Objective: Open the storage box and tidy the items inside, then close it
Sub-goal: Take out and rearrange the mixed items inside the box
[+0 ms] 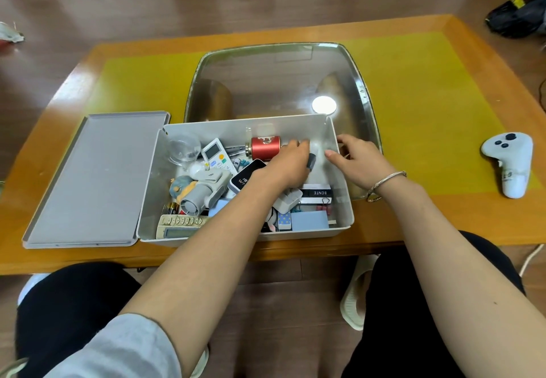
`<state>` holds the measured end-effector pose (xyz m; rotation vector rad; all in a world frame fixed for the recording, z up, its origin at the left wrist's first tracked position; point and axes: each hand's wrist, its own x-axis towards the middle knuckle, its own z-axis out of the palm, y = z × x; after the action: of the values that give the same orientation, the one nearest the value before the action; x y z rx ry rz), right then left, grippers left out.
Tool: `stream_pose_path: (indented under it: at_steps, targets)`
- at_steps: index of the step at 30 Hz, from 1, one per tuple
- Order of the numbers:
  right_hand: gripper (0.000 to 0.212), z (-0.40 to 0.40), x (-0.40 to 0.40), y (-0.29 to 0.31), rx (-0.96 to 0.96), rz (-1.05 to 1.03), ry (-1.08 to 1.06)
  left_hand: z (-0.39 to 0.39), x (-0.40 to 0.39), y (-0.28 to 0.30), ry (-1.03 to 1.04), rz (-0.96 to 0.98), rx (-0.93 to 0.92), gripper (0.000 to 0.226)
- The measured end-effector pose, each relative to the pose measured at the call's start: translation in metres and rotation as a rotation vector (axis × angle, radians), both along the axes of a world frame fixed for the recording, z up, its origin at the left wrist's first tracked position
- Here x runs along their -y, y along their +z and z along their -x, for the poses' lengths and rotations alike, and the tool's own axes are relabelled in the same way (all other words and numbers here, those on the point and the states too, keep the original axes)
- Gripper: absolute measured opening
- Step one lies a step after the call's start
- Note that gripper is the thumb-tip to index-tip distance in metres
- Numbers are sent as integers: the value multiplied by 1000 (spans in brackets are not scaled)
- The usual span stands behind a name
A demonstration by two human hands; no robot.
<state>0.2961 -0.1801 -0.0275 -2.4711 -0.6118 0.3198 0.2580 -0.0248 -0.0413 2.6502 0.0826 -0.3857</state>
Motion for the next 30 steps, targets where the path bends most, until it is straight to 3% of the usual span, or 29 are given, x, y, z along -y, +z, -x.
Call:
stream_pose_path:
  at_steps: [7, 14, 20, 30]
  targets:
    - [38, -3, 3, 5, -18, -39, 18, 10, 3, 3, -56, -85, -48, 35]
    - [37, -3, 3, 8, -27, -14, 25, 23, 10, 1, -143, -244, -68, 63]
    - [36, -3, 0, 9, -23, -9, 8, 29, 12, 4, -220, -297, -44, 55]
    - [33, -3, -3, 8, -28, -1, -16, 29, 10, 2, -97, -381, -66, 84]
